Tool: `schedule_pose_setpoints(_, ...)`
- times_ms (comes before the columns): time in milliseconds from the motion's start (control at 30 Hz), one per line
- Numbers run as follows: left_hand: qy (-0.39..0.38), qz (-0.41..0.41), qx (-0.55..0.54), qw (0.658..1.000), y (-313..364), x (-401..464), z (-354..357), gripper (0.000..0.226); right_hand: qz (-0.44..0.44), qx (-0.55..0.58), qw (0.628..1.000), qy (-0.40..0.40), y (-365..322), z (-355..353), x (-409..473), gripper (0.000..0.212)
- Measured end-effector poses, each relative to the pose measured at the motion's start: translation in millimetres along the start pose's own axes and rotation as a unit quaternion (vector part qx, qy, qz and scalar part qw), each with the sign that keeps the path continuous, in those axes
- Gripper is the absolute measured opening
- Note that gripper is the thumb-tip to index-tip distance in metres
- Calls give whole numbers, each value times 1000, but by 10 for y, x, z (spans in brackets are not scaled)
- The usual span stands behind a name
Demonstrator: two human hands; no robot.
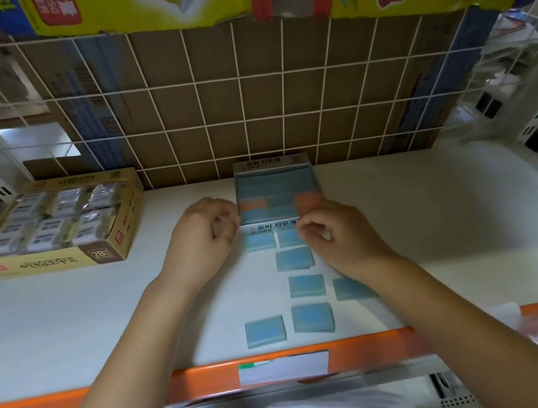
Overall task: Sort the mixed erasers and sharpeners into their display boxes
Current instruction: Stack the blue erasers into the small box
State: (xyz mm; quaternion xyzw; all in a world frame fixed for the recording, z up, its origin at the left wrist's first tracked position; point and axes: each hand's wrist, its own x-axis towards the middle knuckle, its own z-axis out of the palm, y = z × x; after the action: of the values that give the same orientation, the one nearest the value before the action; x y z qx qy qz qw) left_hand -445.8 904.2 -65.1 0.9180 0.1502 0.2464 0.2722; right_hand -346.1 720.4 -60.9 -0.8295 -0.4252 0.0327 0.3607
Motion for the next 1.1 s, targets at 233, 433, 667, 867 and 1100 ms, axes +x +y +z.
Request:
schedule_pose_setpoints(233,-85,-160,29,983,-34,-124,203,31,86,17,994,-70,96,57,-180,23)
schedule_pose_setpoints(433,-71,-165,6,984,-6,-139,290,36,132,120,983,-42,105,59,-191,12)
schedule_pose_setpoints(667,-48,-200,-101,973,-20,-191,236,23,179,247,952,-36,102,16,-196,19)
schedule_pose_setpoints(867,-61,-239,-289,925,135,-291,137,23,191,342,919,-54,76,-64,-208,27)
schedule_pose_setpoints(1100,-45,-203,-412,887,411,-420,1,22,138,316,936,-63,-79,-155,-252,47)
